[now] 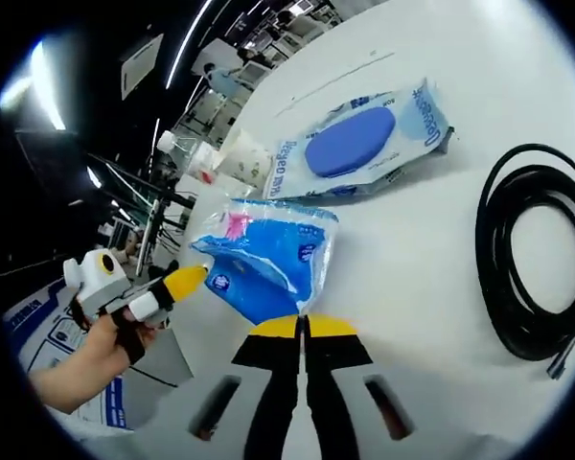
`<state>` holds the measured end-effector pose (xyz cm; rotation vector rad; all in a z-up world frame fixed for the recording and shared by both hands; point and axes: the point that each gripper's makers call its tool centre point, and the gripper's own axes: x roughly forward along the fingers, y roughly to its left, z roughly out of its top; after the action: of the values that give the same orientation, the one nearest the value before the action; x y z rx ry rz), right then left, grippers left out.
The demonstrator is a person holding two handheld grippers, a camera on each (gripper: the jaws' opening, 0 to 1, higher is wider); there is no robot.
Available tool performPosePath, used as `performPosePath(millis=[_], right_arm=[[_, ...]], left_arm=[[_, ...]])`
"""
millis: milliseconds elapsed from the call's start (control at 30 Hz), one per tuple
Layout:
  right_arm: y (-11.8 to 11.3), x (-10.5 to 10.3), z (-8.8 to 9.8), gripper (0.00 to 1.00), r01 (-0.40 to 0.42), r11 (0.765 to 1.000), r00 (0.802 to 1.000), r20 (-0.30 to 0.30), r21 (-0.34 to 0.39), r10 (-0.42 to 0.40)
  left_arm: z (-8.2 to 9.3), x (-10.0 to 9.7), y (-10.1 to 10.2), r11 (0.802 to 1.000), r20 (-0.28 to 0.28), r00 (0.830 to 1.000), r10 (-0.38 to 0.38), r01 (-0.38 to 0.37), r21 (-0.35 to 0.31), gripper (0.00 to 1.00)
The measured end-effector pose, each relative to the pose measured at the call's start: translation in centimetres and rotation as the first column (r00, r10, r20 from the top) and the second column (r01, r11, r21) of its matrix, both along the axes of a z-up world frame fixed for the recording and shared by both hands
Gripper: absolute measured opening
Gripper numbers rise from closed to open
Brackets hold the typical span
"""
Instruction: Arrange the tabletop items into an orderly group along one side of the table until the central work area is clear of visible clutter.
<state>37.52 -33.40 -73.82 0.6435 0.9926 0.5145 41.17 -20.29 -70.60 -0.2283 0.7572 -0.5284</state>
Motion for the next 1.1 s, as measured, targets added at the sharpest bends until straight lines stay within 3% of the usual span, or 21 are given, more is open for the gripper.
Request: performPosePath(millis=[167,400,667,900,1100], right_arm=[[-1.9,1.2,2.5,0.00,0.109,0.990,0.994,0.013,0.085,-0.110],[-4.9,1.8,5.0,0.00,0.152,0.984,0.984,0.084,0.091,-0.160],[-8.7,1.9,5.9,0.00,0.185,0.982,0.969,0.163,0.031,-0.187],[-11.6,1.6,6.4,0.00,0.255,0.966,0.952,0.163,0.051,-0.260],[-13.9,1.7,6.6,0.00,0.309,0.950,0.935,0.169,0.049,-0.313]], left_arm=[[0.1,-0.8,-1.2,0.998,0.009,0.998,-0.055,0.055,0.023,0.00],[0.8,-0.9,-4.2,0.994,0.035,0.994,-0.105,0.104,0.015,0.00],[1.9,-0.5,-8.3,0.981,0.061,0.979,-0.192,0.192,0.006,0.00],[2.7,0.0,-10.7,0.971,0.067,0.968,-0.240,0.241,-0.002,0.00],[3.2,-0.1,-13.5,0.935,0.074,0.932,-0.354,0.351,0.050,0.00]])
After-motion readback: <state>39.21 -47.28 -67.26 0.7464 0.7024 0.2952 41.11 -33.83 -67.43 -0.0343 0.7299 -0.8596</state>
